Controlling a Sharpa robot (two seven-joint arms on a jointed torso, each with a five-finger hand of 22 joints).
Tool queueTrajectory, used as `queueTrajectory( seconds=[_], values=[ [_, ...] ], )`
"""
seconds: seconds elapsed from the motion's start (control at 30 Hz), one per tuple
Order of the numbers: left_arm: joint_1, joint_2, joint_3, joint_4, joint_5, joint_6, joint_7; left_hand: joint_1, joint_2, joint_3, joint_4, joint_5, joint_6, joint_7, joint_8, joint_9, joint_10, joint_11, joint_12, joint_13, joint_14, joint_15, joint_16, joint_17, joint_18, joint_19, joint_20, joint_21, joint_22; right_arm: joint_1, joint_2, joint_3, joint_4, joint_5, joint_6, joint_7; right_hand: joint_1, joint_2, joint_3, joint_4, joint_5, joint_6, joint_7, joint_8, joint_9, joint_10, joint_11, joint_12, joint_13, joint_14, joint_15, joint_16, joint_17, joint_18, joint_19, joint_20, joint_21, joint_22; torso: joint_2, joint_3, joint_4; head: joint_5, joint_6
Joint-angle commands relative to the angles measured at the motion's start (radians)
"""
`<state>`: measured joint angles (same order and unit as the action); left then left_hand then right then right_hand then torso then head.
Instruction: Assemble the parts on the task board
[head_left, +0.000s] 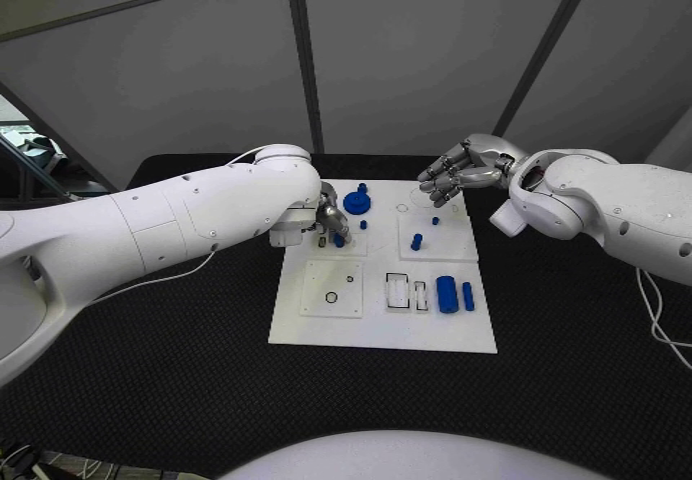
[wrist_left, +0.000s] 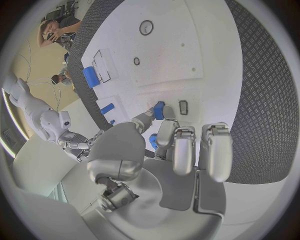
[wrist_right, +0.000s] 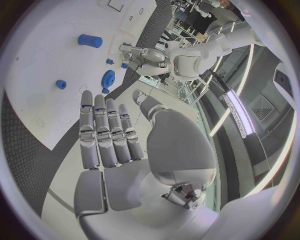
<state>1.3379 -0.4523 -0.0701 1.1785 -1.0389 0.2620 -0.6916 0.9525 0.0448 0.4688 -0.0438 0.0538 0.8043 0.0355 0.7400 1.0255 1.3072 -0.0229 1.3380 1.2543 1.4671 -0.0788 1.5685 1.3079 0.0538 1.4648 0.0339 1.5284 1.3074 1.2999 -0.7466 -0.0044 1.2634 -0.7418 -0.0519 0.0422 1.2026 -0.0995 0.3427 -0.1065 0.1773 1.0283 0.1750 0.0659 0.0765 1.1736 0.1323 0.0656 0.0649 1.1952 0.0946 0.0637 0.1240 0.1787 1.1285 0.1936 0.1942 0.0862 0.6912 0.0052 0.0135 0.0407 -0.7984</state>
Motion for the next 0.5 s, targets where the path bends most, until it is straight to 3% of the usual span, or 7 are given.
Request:
queueTrajectory(
  seconds=[0.03,0.27,0.5],
  values=[
    [0.0,-0.001,0.0,-0.003,-0.002,0.012,-0.029,-0.008,-0.009,-0.012,0.005,-0.005,0.004,0.0,-0.001,0.0,0.0,-0.004,0.004,0.001,0.104,-0.005,0.002,0.263,-0.042,0.087,-0.007,0.001,0.232,0.002,0.002,0.0,-0.001,0.001,0.005,0.012,-0.004,0.007,-0.006,0.002,0.006,-0.003,0.005,-0.002,0.0,-0.009,0.0,-0.002,0.001,-0.006,-0.001,-0.002,-0.001,0.003,0.005,0.0,-0.003,-0.001,0.0,0.0001,0.0012,0.001,0.001],
    [-0.001,-0.001,0.0,-0.004,-0.002,0.005,-0.029,-0.031,-0.038,-0.052,0.036,-0.006,0.009,0.0,-0.001,0.002,0.0,-0.005,0.005,0.003,0.104,-0.006,0.002,0.263,-0.042,0.086,-0.009,0.0,0.231,0.002,0.003,0.0,-0.002,0.001,0.005,0.012,-0.005,0.007,-0.008,0.002,0.005,-0.003,0.005,-0.002,0.0,-0.009,0.0,-0.002,0.001,-0.007,-0.001,-0.002,-0.002,0.003,0.005,0.001,-0.004,-0.002,0.0,-0.0003,0.0006,0.0,0.003],
    [-0.002,0.0,0.0,-0.006,-0.002,-0.002,-0.028,-0.046,-0.054,-0.077,0.062,-0.006,0.012,-0.001,-0.001,0.004,0.001,-0.005,0.007,0.003,0.104,-0.006,0.002,0.263,-0.042,0.086,-0.009,-0.001,0.23,0.002,0.003,0.0,-0.003,0.001,0.004,0.012,-0.005,0.006,-0.008,0.002,0.005,-0.003,0.005,-0.003,0.0,-0.01,0.0,-0.002,0.001,-0.007,-0.001,-0.002,-0.002,0.003,0.005,0.001,-0.005,-0.002,0.0,0.0003,0.001,0.0,0.006]
  ],
)
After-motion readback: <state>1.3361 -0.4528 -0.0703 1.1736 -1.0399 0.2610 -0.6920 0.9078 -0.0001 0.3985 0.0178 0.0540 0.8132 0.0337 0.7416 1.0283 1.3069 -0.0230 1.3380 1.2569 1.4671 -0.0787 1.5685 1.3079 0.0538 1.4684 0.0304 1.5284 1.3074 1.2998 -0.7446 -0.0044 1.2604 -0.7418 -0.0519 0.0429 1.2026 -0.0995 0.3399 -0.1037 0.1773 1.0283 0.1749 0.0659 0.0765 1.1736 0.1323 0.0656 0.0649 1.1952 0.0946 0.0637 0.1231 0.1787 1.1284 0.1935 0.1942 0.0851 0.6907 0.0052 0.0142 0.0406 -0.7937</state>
